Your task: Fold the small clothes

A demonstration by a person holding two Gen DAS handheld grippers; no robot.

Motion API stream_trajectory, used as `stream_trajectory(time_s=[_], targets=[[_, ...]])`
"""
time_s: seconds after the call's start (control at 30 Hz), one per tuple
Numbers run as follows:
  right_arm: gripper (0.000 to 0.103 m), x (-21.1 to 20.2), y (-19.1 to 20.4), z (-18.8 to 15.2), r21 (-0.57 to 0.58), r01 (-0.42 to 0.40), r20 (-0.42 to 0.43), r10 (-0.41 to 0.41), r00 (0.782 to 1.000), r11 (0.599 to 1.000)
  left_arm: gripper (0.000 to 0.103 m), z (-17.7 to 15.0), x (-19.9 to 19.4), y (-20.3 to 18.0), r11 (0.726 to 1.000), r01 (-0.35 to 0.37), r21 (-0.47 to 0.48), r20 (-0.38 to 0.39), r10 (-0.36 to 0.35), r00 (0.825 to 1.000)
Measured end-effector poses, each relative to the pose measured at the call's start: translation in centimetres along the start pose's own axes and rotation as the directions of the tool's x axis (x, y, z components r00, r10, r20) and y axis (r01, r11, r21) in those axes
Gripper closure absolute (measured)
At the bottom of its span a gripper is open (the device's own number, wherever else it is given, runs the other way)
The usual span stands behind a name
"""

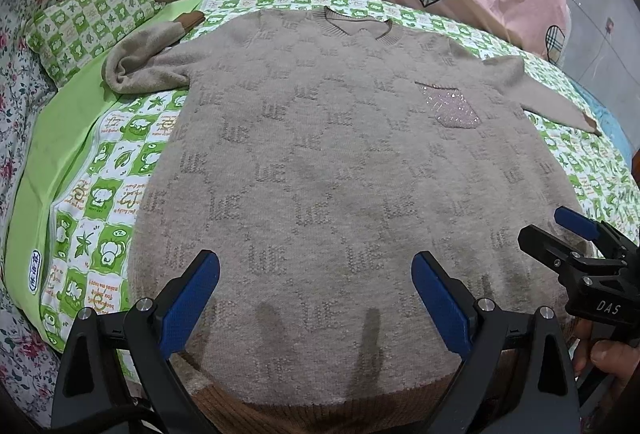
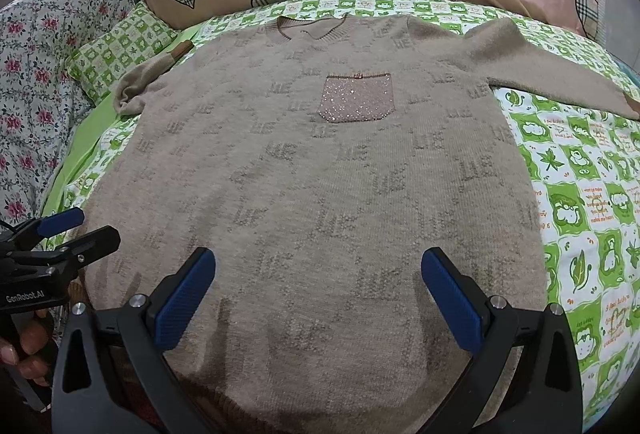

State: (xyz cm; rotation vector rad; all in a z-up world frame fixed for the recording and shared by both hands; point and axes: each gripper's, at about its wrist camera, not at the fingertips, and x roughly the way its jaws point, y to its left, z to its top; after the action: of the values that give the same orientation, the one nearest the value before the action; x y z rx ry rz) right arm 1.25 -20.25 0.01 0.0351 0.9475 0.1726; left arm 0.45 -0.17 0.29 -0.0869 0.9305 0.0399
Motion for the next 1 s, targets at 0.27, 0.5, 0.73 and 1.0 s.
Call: stream_trajectory(time_s=[0.27,0.5,0.73,1.0], targets=[[0.000,-0.2,-0.1,0.1,-0.019,0.024,-0.004,-0.024,1.000,1.000,0.006,0.2,-0.1,-0.3,1.000,0.004,0.004,0.008,-0.004,1.000],[0.000,-0.2,-0.1,0.1,0.006,-0.007,0.021,0.007,1.000,1.000,0.006,0.2,0.1,-0.2,1.000,0.006,0.004,0.000,-0.006,1.000],[0.000,0.0,-0.3,0.1,0.055,-0.058,0.018,0.057,0.998,0.997,0.006,0.4,0.6,-0.3,1.000,-0.008,0.016,-0.032,0.008,0.999],[0.000,0.0,-0.8,0.3,0.065,-0.057,0.039,0.055,0.998,0.996,0.006,0.7,1.3,-0.2,1.000,-0.005,0.010,-0.048,0.005,0.999]])
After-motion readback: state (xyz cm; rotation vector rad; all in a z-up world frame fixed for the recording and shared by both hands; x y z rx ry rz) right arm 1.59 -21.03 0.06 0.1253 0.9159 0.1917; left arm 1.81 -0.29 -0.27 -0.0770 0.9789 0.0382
